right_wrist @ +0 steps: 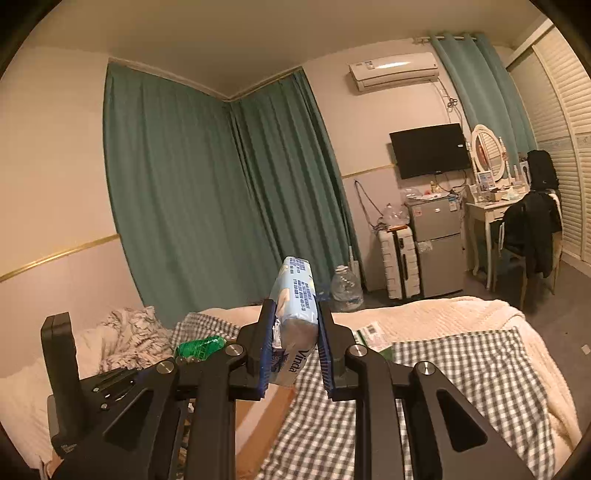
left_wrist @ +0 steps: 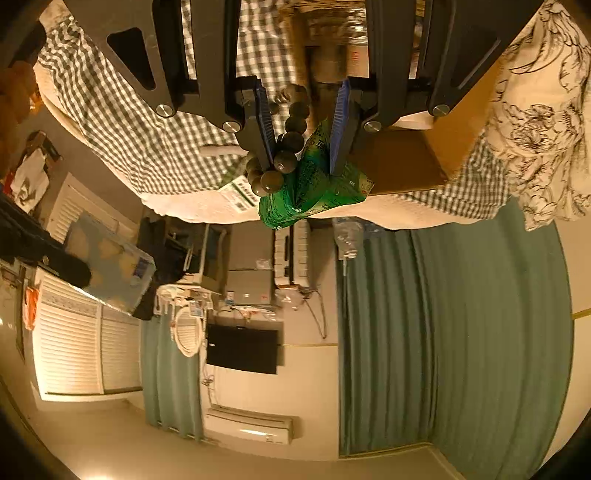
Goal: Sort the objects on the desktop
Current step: 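Lift and carry the green sachet and cotton pad pack with both tools over the box, then open the left tool to drop the sachet while the right drops the cotton pads, then move both tools back toward the medicine box and white cylinder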
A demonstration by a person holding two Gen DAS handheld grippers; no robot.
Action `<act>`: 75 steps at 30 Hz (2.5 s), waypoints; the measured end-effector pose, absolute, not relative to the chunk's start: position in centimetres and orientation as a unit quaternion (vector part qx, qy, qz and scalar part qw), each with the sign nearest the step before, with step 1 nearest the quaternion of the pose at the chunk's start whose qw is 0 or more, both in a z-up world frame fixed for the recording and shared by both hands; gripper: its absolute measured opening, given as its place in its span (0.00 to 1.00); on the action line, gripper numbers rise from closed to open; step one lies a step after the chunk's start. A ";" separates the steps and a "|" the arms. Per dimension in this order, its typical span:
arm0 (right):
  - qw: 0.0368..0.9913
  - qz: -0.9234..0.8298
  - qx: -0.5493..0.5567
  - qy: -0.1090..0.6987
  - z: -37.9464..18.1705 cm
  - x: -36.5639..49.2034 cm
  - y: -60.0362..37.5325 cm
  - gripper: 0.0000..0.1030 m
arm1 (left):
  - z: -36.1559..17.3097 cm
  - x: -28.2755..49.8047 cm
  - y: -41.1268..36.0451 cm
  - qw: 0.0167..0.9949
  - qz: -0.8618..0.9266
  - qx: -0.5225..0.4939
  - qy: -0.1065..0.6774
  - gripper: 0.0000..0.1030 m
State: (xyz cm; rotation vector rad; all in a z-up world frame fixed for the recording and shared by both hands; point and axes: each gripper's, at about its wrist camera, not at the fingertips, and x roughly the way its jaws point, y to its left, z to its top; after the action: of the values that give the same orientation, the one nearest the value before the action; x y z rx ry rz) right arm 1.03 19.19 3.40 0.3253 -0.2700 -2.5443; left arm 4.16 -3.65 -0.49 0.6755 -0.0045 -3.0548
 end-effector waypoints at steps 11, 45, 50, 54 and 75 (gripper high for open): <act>0.309 -0.942 0.123 -0.049 2.5 2.1 13.2 0.20 | 0.4 5.2 -8.7 0.060 -0.979 0.197 0.003 0.28; 0.399 -0.892 0.210 0.027 -5.3 -1.8 1.1 0.21 | -6.4 -0.3 -15.9 0.121 -0.943 0.309 0.011 0.28; 0.409 -0.877 0.246 0.060 -8.0 -2.8 -0.7 0.23 | -8.0 -1.2 -15.5 0.113 -0.933 0.342 -0.001 0.28; 0.406 -0.869 0.272 0.074 -9.6 -3.7 -1.4 0.23 | -9.5 -2.0 -15.8 0.116 -0.921 0.371 0.002 0.28; 0.360 -0.903 0.232 0.030 -6.6 -3.7 2.5 0.49 | -8.9 -2.3 -15.0 0.126 -0.917 0.377 -0.003 0.71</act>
State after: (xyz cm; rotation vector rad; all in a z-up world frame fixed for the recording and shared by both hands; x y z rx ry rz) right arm -3.66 2.53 -6.60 0.5973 0.0763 -2.3282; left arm -2.27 -15.02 -8.89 1.0995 -0.0101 -2.6723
